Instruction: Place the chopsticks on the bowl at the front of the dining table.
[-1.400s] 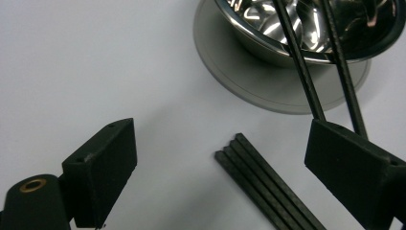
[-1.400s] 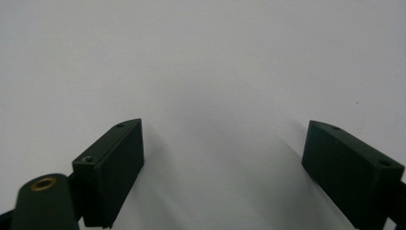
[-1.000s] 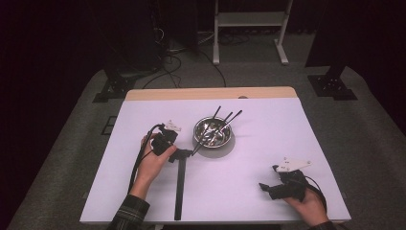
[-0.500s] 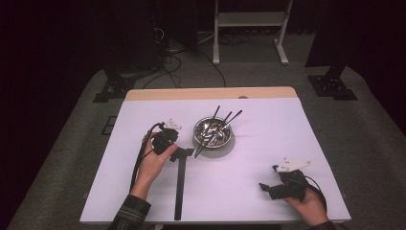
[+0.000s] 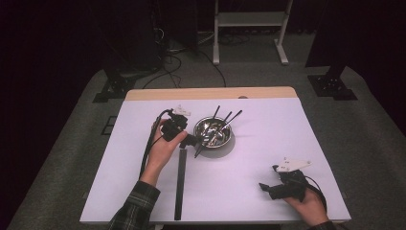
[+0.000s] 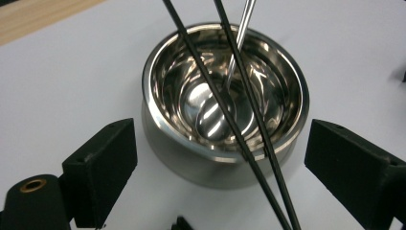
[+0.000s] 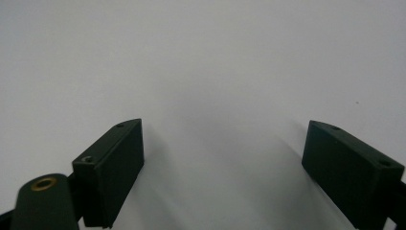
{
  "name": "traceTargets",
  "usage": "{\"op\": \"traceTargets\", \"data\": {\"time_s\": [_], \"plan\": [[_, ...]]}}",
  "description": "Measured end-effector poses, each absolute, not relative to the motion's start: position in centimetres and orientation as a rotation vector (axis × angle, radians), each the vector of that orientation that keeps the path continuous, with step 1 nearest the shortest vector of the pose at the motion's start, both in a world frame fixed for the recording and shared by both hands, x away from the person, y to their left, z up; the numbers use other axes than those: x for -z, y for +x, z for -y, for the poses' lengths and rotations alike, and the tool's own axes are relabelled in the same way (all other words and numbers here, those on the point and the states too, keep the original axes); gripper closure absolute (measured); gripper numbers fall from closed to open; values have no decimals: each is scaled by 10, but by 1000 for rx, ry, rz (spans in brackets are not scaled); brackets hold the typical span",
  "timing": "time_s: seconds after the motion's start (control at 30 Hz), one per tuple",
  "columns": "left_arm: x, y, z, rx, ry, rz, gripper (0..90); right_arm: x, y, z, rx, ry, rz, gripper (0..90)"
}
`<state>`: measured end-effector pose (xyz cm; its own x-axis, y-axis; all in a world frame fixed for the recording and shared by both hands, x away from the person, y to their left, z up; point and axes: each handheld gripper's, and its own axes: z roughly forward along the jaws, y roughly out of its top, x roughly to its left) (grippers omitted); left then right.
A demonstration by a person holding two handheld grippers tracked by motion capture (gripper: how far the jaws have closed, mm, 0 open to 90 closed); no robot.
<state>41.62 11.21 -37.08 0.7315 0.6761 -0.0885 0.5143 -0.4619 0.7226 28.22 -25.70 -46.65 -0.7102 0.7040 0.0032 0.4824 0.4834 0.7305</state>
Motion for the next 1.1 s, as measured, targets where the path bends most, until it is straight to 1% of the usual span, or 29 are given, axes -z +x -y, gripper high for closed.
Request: {"op": "traceTargets", "data": {"time_s": [0.27,0.47,0.7,0.8,0.87,1.1], "plan": [[364,444,-94,-238,2141,-870,101,467,282,257,-1061,1007,-2435,126],[365,462,-85,-241,2155,-866,101,467,282,257,-1061,1006,-2435,126],[369,488,-69,-235,2155,-851,104,466,282,257,-1061,1009,-2435,126],[371,494,-64,-238,2157,-849,103,466,282,257,-1062,1010,-2435,126],[373,501,-58,-243,2149,-847,119,466,282,257,-1062,1009,-2434,126],[381,516,-44,-237,2158,-859,118,467,282,257,-1062,1005,-2434,126]]}}
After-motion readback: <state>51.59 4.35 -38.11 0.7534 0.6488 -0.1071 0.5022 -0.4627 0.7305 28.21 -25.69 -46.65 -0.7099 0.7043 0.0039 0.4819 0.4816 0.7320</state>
